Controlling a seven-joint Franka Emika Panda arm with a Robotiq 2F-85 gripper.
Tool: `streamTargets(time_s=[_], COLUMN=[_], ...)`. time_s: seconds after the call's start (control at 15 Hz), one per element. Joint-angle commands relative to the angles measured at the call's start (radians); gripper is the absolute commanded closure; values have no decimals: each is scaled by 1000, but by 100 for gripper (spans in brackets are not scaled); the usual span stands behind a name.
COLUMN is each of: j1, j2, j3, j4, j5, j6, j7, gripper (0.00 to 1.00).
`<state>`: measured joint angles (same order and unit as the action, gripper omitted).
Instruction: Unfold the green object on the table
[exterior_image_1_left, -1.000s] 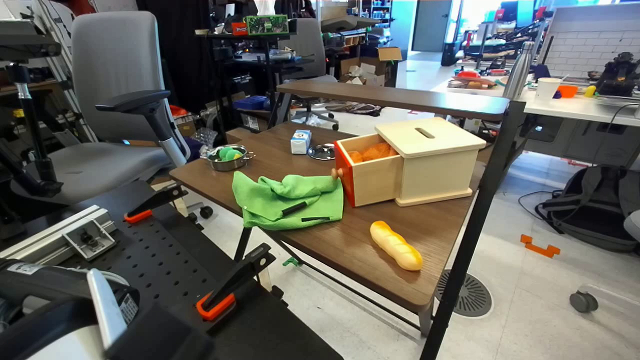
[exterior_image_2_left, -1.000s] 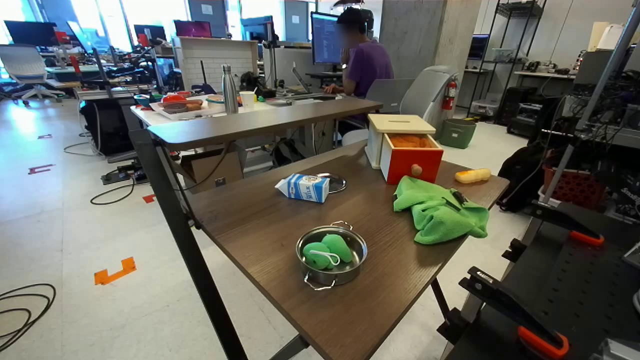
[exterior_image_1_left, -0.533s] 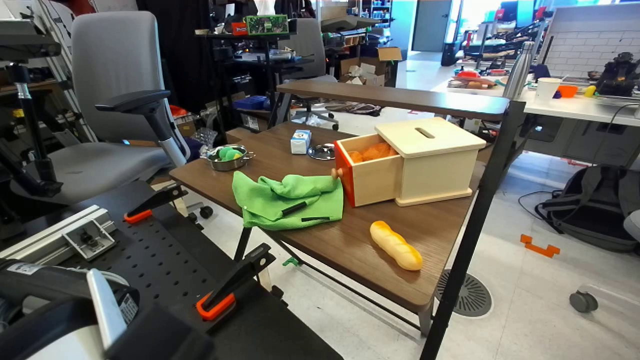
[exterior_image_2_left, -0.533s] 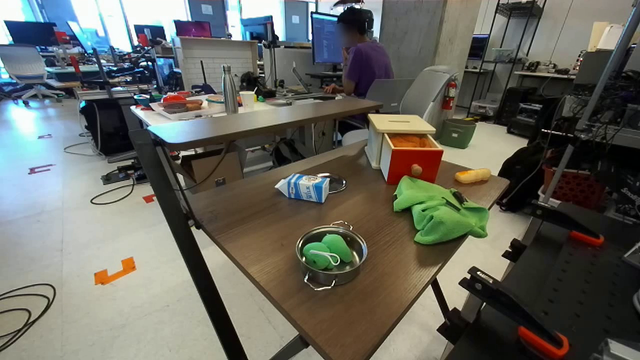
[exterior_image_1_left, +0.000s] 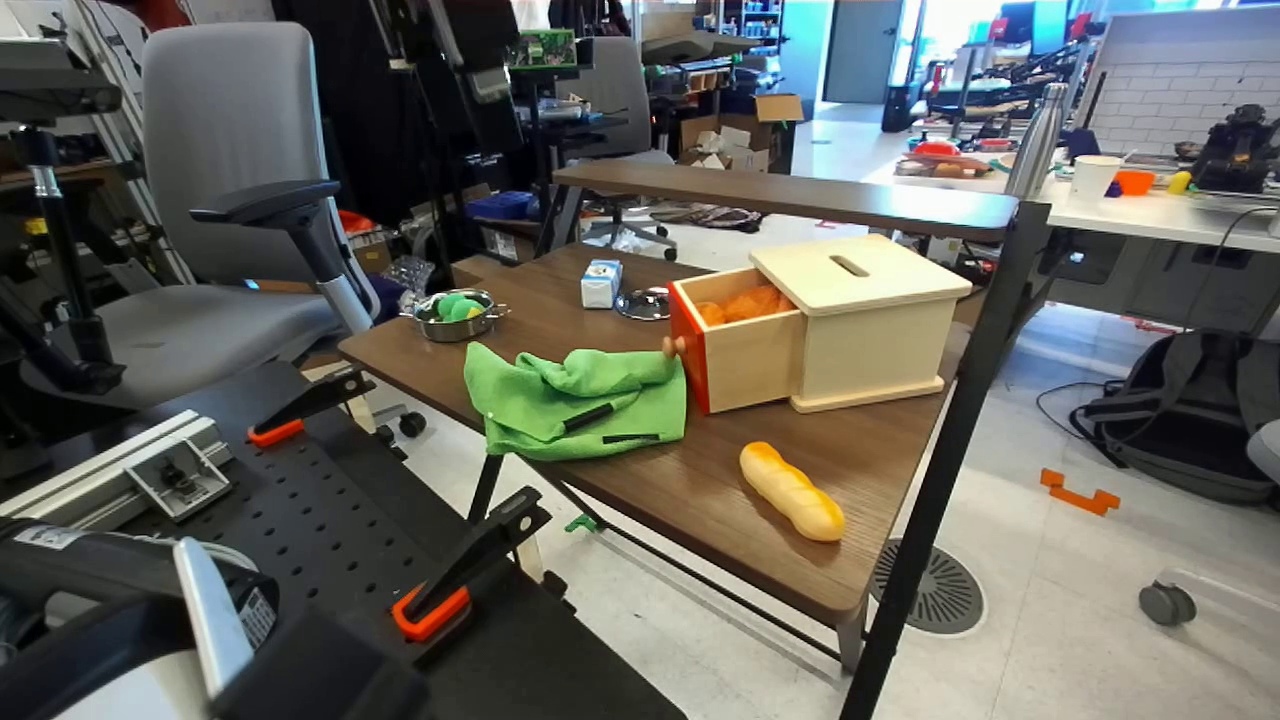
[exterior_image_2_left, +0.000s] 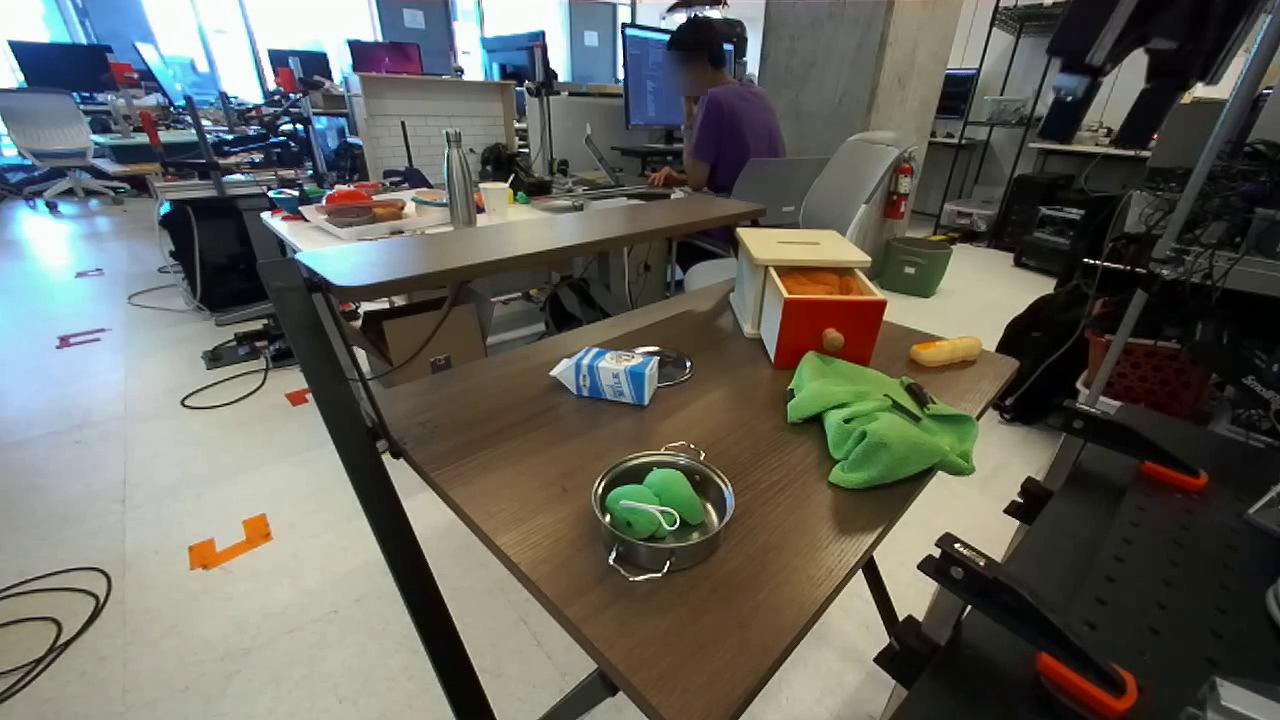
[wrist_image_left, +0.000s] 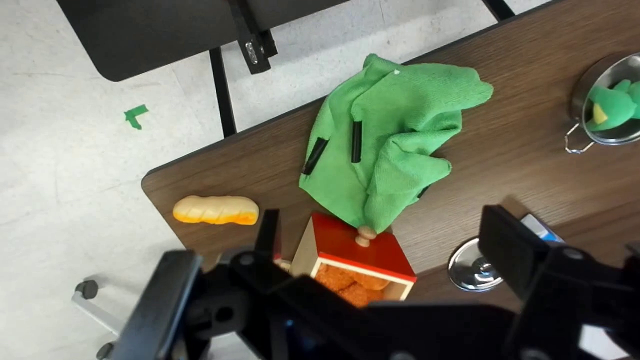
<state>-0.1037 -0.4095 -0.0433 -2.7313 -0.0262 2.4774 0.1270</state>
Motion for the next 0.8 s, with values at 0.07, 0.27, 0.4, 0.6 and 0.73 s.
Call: streamTargets(time_s=[0.07, 0.27, 0.4, 0.6, 0.73], j1=[5, 8, 15, 23, 27], j2=[252, 376, 442, 503, 534], j3=[34, 37, 29, 14, 1], j4=[122, 181, 213, 232, 237], j5=[0, -22, -29, -32, -54], j6=[72, 109, 112, 107, 99], j7=[65, 99, 115, 107, 114], gripper=[0, 0, 0, 0, 0])
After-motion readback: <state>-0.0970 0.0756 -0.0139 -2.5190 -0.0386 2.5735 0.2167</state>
